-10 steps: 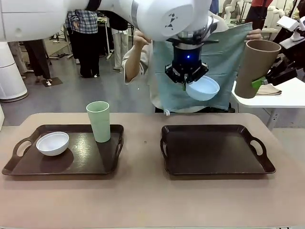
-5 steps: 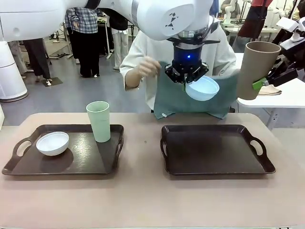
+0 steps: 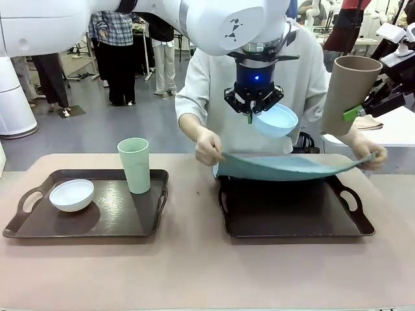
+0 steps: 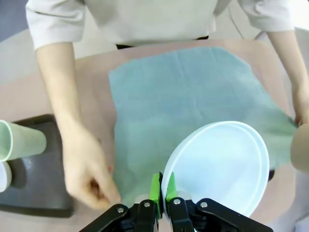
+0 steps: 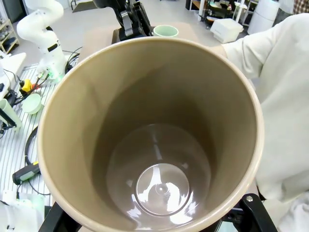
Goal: Set up a tray with a mat and arrange the tableware.
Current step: Place the Picnic Bowl and Reusable plastic cup back onto the Handle tray in front of the human's position.
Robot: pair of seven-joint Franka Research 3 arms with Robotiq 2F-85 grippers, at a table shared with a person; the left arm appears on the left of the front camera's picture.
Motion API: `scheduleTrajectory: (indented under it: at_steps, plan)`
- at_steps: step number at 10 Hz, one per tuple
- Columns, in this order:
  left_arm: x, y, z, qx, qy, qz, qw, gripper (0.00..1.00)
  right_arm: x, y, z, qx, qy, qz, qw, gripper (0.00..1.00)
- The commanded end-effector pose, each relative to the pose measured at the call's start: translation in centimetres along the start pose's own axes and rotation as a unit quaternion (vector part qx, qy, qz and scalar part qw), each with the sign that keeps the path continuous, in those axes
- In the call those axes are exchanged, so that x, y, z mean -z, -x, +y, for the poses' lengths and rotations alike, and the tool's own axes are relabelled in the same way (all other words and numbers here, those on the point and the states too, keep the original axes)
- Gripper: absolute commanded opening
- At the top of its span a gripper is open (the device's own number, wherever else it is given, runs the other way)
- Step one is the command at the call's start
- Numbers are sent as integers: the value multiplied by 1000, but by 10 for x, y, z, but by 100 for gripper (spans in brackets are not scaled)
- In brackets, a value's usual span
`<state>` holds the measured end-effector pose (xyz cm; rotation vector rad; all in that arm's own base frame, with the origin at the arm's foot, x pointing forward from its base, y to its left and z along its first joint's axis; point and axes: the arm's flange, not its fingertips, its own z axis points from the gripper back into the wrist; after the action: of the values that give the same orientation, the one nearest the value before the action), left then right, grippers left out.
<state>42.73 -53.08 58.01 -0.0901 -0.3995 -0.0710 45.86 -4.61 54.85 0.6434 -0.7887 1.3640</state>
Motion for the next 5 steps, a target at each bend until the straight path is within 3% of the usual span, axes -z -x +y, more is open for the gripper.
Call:
scheduleTrajectory:
  at_steps: [1,5]
  plan:
    - [-2,-2,0,3,5,0,1000,0,0,-2,0,-7,4,-5,1000,23]
    - [-2,-2,0,3,5,0,1000,0,0,-2,0,-7,4,-5,1000,23]
